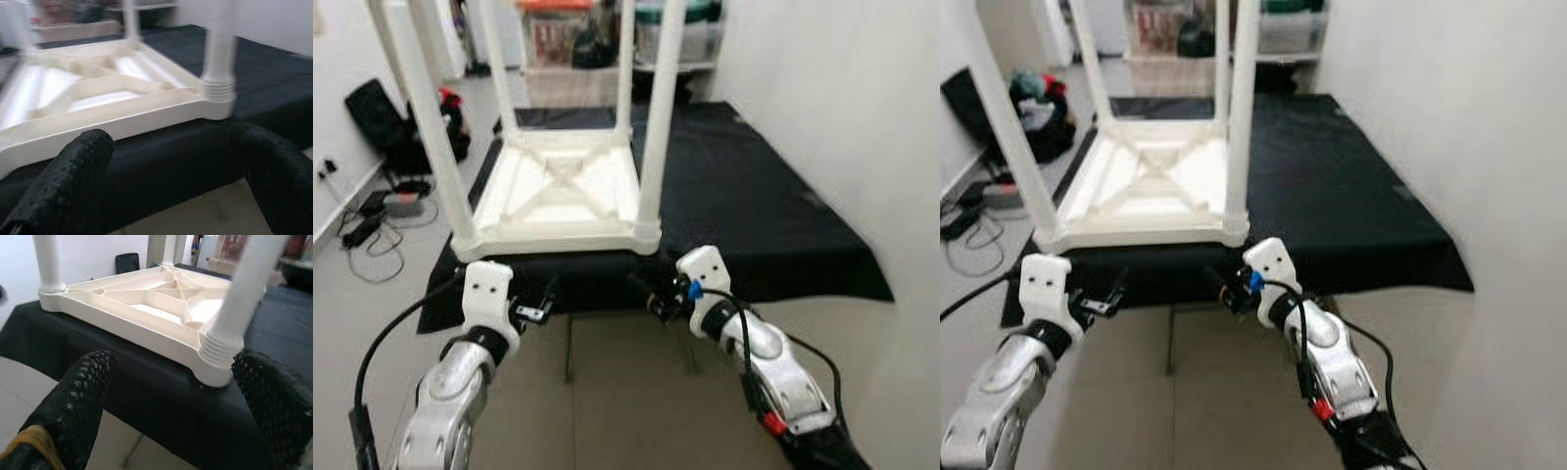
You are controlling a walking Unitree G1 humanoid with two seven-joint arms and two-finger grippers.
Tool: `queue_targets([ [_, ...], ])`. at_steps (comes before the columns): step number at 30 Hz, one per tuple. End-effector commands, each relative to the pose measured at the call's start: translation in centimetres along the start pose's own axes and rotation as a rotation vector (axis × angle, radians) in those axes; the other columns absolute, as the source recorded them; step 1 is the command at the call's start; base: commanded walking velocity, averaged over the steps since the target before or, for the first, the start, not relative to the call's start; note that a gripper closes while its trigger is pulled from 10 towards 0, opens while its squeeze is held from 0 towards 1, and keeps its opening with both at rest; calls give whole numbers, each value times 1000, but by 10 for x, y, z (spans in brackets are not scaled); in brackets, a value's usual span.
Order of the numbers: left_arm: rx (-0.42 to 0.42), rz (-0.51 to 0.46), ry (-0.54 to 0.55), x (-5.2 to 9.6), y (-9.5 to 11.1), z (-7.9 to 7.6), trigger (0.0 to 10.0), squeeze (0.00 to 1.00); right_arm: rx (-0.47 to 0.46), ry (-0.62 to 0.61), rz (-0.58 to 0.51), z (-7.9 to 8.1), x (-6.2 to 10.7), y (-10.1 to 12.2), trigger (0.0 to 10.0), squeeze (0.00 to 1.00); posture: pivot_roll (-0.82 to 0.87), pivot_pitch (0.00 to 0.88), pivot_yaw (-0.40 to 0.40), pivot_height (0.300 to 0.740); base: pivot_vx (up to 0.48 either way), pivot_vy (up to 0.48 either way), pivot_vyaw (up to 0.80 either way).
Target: Building children table
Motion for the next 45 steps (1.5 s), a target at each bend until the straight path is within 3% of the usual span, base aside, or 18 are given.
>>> queue_targets([
  [1,-1,8,-17,-1,-2,-4,10000,0,-40,27,-5,2,3,1,10000,0,-107,0,-3,740,412,0,0],
  [13,-18,-22,-55,-9,9,-14,10000,0,-84,197,-103,28,10,21,10000,0,-104,0,-1,740,479,0,39],
  [14,-23,-34,-56,-10,12,-14,10000,0,-95,373,-112,43,20,32,10000,0,-98,0,-3,740,262,0,0],
  [16,-23,-34,-56,-10,12,-14,10000,0,-95,373,-112,43,20,32,10000,0,-98,0,-3,740,262,0,0],
  [19,-26,-16,-39,-10,9,-12,10000,0,-136,578,-140,54,40,53,10000,0,-94,0,-5,740,0,0,0],
  [26,-20,0,-28,-9,4,-11,10000,0,-119,732,-175,55,61,79,10000,0,-93,0,-6,740,0,0,0],
  [28,-14,7,-25,-8,2,-11,10000,0,-26,802,-182,53,71,98,10000,0,-95,0,-1,740,0,0,0],
  [31,0,13,-26,-7,1,-13,10000,0,197,695,-203,40,61,118,10000,0,-99,0,2,740,0,0,0],
  [34,4,14,-27,-7,1,-13,10000,0,226,653,-216,35,57,124,10000,0,-99,0,2,740,0,0,0],
  [35,11,15,-31,-6,1,-13,10000,0,259,522,-268,22,44,144,10000,0,-104,0,1,740,0,0,0],
  [36,11,15,-31,-6,1,-13,10000,0,259,522,-268,22,44,144,10000,0,-104,0,1,740,0,0,0],
  [37,15,16,-37,-7,0,-13,10000,0,307,369,-358,7,34,172,10000,0,-104,0,0,740,0,0,0],
  [39,7,14,-52,-8,0,-15,10000,0,270,130,-517,-18,30,221,10000,0,-106,0,-1,740,0,0,0],
  [41,3,14,-56,-9,1,-16,10000,0,258,74,-551,-24,31,231,10000,0,-106,0,-1,740,0,0,0],
  [42,-1,11,-58,-9,1,-17,10000,0,164,-47,-580,-46,33,241,10000,0,-107,0,-6,740,0,0,0],
  [43,-1,11,-58,-9,1,-17,10000,0,164,-47,-580,-46,33,241,10000,0,-107,0,-6,740,0,0,0],
  [44,0,10,-56,-8,1,-17,10000,0,70,-137,-600,-65,36,244,10000,0,-106,0,-10,740,0,0,0],
  [45,0,10,-56,-8,1,-17,10000,0,70,-137,-600,-65,36,244,10000,0,-106,0,-10,740,0,0,0],
])
Point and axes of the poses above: a point about 5 cm out from each wrist's last joint towards the gripper, its own x axis pointing back from the gripper into the wrist, its own y axis along the axis of the wrist's last joint, z = x × y, the point moved 4 cm from there along -x, pointing out of the wrist towards the gripper, and after that the axes turned 4 degrees about -x, right-handed, at the moved point
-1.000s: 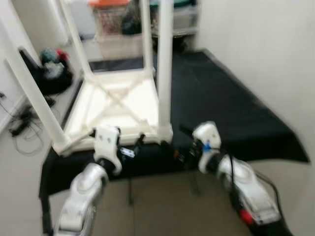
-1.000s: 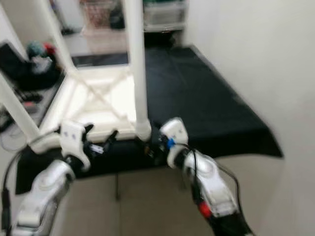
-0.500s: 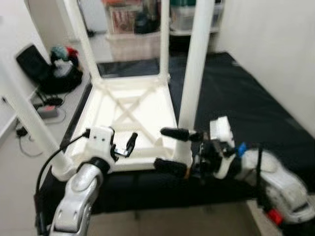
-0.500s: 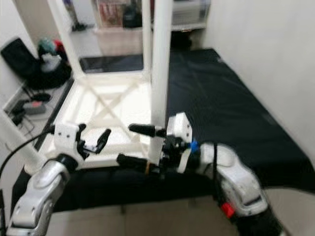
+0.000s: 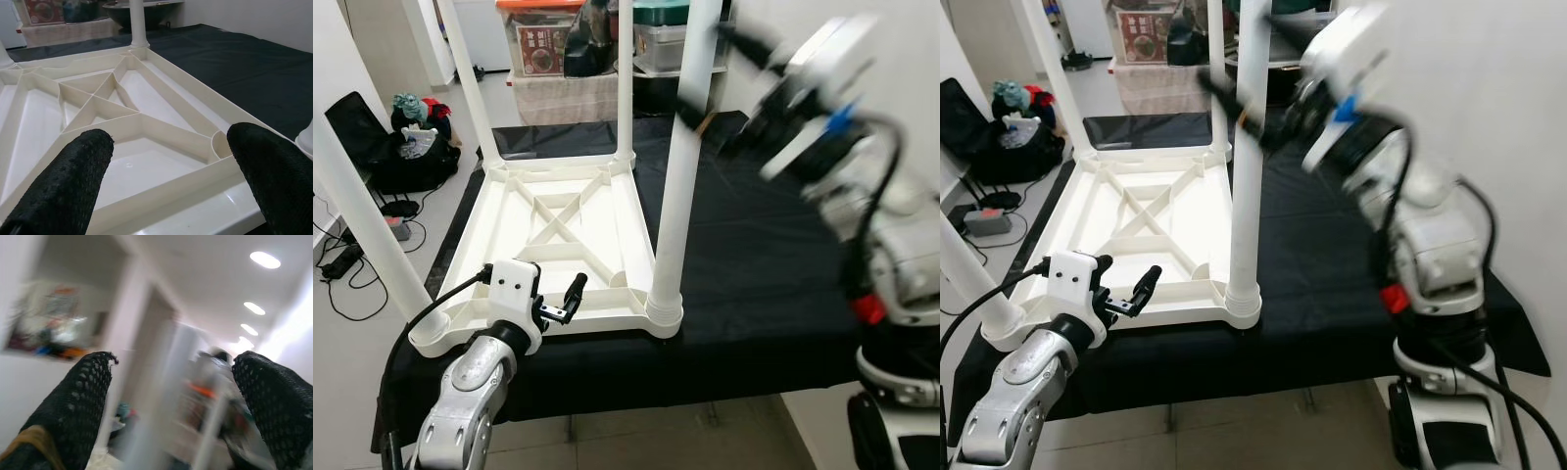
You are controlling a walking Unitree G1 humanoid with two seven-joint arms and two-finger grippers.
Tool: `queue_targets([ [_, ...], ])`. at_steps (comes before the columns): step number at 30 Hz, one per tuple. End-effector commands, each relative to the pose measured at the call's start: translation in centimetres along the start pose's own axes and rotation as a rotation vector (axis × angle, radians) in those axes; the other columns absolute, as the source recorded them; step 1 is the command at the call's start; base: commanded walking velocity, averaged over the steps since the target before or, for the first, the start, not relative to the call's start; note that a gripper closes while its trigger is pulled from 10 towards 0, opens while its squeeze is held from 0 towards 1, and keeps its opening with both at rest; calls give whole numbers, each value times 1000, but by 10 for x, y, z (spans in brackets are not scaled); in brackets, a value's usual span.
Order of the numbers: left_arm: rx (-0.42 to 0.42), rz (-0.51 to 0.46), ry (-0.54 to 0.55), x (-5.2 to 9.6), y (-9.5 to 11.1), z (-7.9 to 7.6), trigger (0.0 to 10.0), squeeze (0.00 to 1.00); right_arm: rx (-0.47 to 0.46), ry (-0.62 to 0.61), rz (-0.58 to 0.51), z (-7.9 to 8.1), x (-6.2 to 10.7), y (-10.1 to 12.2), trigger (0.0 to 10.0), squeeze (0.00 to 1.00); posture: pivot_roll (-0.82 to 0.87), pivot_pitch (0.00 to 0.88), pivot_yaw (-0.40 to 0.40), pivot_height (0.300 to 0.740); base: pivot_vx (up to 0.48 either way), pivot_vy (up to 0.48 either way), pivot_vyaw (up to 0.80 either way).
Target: Building children table
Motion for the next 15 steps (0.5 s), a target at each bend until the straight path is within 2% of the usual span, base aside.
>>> queue_targets([
  [1,-4,9,1,0,-2,-1,10000,0,-107,-176,10,-32,4,-6,10000,0,-106,0,-9,740,0,0,0],
  [2,-4,9,1,0,-2,-1,10000,0,-146,-246,-4,-46,6,-4,10000,0,-107,0,-9,740,0,0,0],
  [3,-4,8,-1,0,-2,-1,10000,0,-136,-267,8,-52,7,-5,10000,0,-108,0,-9,740,0,0,0],
  [6,-4,7,-2,0,-2,-1,10000,0,-122,-274,27,-54,7,-6,10000,0,-108,0,-11,740,0,0,0],
  [7,-5,6,-2,0,-2,-1,10000,0,-130,-248,83,-46,1,-15,10000,0,-110,0,-11,740,0,0,0],
  [10,-7,5,-2,-1,-1,-2,10000,0,-159,-220,91,-38,-5,-17,10000,0,-108,0,-12,740,0,0,0],
  [12,-12,1,2,-1,-1,-2,10000,0,-243,-54,62,-6,-18,-10,10000,0,-105,0,-14,740,0,0,0],
  [13,-12,1,2,-1,-1,-2,10000,0,-243,-54,62,-6,-18,-10,10000,0,-105,0,-14,740,0,0,0],
  [14,-14,-1,4,-1,0,-2,10000,0,-274,39,49,11,-20,-5,10000,0,-101,0,-16,740,0,0,0],
  [15,-14,-1,4,-1,0,-2,10000,0,-274,39,49,11,-20,-5,10000,0,-101,0,-16,740,0,0,0],
])
Point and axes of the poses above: a point about 5 cm out from each wrist's last joint towards the gripper, its own x axis pointing back from the gripper into the wrist, its own y axis along the axis of the wrist's last joint, z = x × y, the point moved 4 cm from there along -x, pointing out of the wrist towards the gripper, and after that the axes turned 4 degrees about -x, right-handed, at the moved point
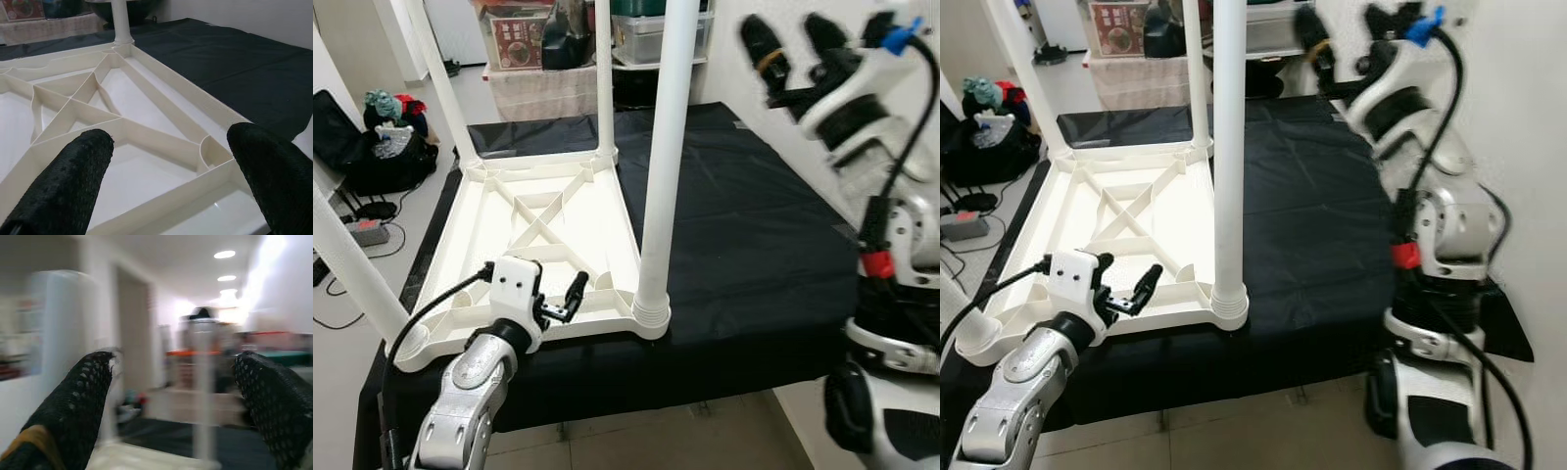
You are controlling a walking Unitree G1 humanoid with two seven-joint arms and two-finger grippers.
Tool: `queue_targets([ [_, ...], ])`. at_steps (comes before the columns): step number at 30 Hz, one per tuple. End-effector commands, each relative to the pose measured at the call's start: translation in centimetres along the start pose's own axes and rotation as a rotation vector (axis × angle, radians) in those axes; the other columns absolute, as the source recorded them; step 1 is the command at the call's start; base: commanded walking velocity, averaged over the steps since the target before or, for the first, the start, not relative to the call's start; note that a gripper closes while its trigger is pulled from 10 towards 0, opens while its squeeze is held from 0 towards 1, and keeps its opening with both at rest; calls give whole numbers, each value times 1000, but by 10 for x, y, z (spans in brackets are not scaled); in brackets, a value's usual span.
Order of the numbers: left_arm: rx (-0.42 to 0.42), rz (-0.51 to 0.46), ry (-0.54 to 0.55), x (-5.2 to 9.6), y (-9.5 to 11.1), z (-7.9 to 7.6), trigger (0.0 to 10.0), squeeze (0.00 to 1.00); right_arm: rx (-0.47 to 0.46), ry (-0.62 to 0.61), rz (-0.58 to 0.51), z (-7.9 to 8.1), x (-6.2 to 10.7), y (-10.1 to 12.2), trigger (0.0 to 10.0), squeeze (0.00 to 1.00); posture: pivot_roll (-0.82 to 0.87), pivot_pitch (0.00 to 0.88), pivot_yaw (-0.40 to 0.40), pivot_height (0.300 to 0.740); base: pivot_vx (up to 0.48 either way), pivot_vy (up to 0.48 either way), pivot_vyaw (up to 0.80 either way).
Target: Building children table
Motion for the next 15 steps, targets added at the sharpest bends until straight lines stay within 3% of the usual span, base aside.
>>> queue_targets([
  [1,-13,3,17,0,-2,2,10000,0,-36,186,-6,32,-2,5,10000,0,-100,0,-17,740,0,0,0],
  [9,-16,1,22,1,-1,2,10000,0,-44,317,23,49,3,1,10000,0,-102,0,-15,740,0,0,0],
  [13,-16,0,22,1,-1,2,10000,0,-41,293,28,45,2,0,10000,0,-100,0,-17,740,0,0,0],
  [14,-16,0,23,1,-1,3,10000,0,-113,215,21,28,0,-1,10000,0,-99,0,-22,740,0,0,0],
  [15,-16,0,23,1,-1,3,10000,0,-113,215,21,28,0,-1,10000,0,-99,0,-22,740,0,0,0],
])
Point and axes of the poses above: a point about 5 cm out from each wrist's last joint towards the gripper, its own x axis pointing back from the gripper into the wrist, its own y axis along the axis of the wrist's last joint, z = x × y, the point moved 4 cm from there along -x, pointing out of the wrist towards the gripper, and after that the axes turned 4 degrees about -x, right-handed, at the moved point
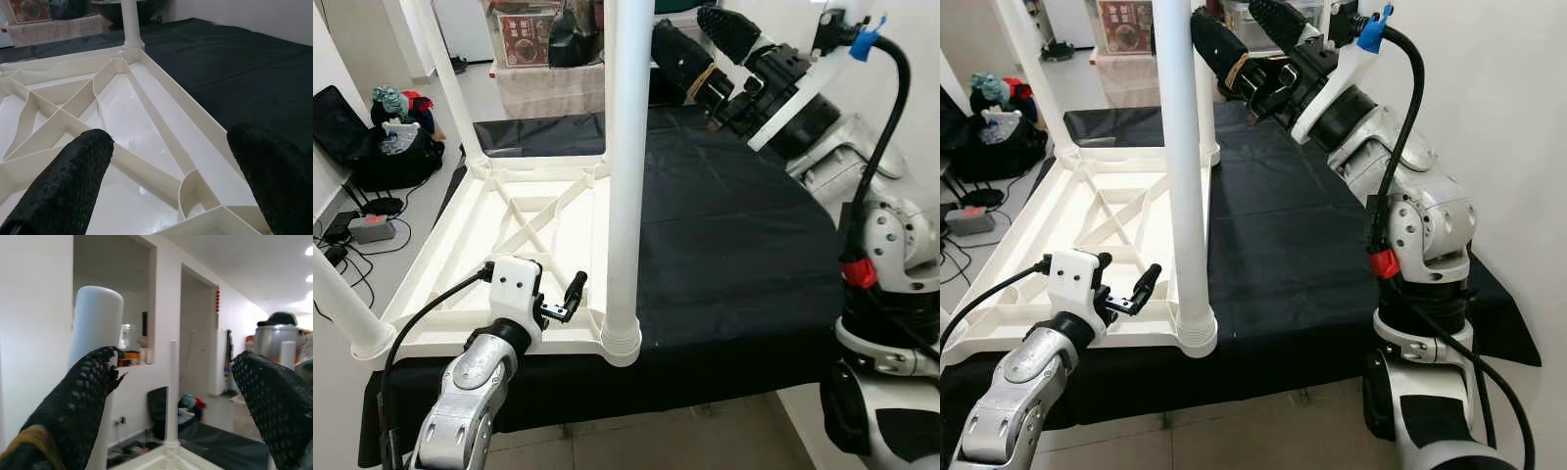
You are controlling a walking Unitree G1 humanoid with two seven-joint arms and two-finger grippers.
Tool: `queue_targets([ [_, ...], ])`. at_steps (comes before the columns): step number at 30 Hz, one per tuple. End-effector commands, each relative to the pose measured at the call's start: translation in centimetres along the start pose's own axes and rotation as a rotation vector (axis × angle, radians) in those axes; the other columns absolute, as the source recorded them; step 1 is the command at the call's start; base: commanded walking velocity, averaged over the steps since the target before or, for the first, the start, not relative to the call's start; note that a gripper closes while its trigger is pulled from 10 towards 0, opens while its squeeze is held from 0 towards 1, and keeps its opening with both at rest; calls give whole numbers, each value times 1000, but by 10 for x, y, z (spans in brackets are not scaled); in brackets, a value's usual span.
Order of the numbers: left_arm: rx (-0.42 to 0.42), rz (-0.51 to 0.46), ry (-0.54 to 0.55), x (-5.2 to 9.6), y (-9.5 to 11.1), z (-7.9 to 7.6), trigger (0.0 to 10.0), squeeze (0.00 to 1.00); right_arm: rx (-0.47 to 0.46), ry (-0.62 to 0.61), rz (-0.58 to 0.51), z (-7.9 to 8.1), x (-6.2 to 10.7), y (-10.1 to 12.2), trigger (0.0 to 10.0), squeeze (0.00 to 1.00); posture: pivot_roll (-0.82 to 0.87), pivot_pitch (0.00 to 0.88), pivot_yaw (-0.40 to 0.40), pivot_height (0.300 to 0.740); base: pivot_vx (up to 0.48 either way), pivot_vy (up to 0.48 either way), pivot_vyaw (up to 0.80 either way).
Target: Building children table
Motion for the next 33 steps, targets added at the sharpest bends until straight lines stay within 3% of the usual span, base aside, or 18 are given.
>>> queue_targets([
  [1,-2,-1,11,1,-1,2,10000,0,-58,-49,1,-11,2,-2,10000,0,-98,0,-23,740,0,0,0],
  [5,0,-1,13,1,-1,2,10000,0,-118,-32,7,-14,11,-3,10000,0,-100,0,-24,740,0,0,0],
  [6,0,-2,14,1,0,2,10000,0,-132,46,30,-5,18,-4,10000,0,-98,0,-29,740,0,0,0],
  [7,1,-2,16,1,0,2,10000,0,-126,182,62,15,30,-6,10000,0,-102,0,-26,740,0,0,0],
  [8,1,-2,16,1,0,2,10000,0,-126,182,62,15,30,-6,10000,0,-102,0,-26,740,0,0,0],
  [9,2,-2,17,0,-1,2,10000,0,-139,285,90,34,38,-8,10000,0,-109,0,-24,740,0,0,0],
  [10,2,-2,17,0,-1,2,10000,0,-139,285,90,34,38,-8,10000,0,-109,0,-24,740,0,0,0],
  [12,2,-1,15,0,-1,2,10000,0,-141,385,121,53,45,-11,10000,0,-109,0,-23,740,0,0,0],
  [15,3,0,12,-1,-1,1,10000,0,-128,407,130,57,44,-11,10000,0,-106,0,-24,740,0,0,0],
  [19,4,0,12,-1,-2,0,10000,0,-89,378,123,60,25,-11,10000,0,-105,0,-27,740,0,0,0],
  [22,3,0,13,-1,-1,0,10000,0,-73,302,124,54,12,-11,10000,0,-105,0,-28,740,0,0,0],
  [25,2,-2,16,-2,-1,-1,10000,0,-33,94,163,33,-10,-17,10000,0,-104,0,-33,740,0,0,0],
  [28,4,-5,21,-1,0,-1,10000,0,-26,-75,178,8,-16,-15,10000,0,-104,0,-37,740,0,0,0],
  [33,9,-5,25,-1,0,0,10000,0,17,-154,172,-5,-14,-7,10000,0,-112,0,-39,740,0,0,0],
])
Point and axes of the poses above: a point about 5 cm out from each wrist's last joint towards the gripper, its own x axis pointing back from the gripper into the wrist, its own y axis along the axis of the wrist's last joint, z = x × y, the point moved 4 cm from there along -x, pointing out of the wrist towards the gripper, and after that the axes turned 4 degrees about -x, right-handed, at the moved point
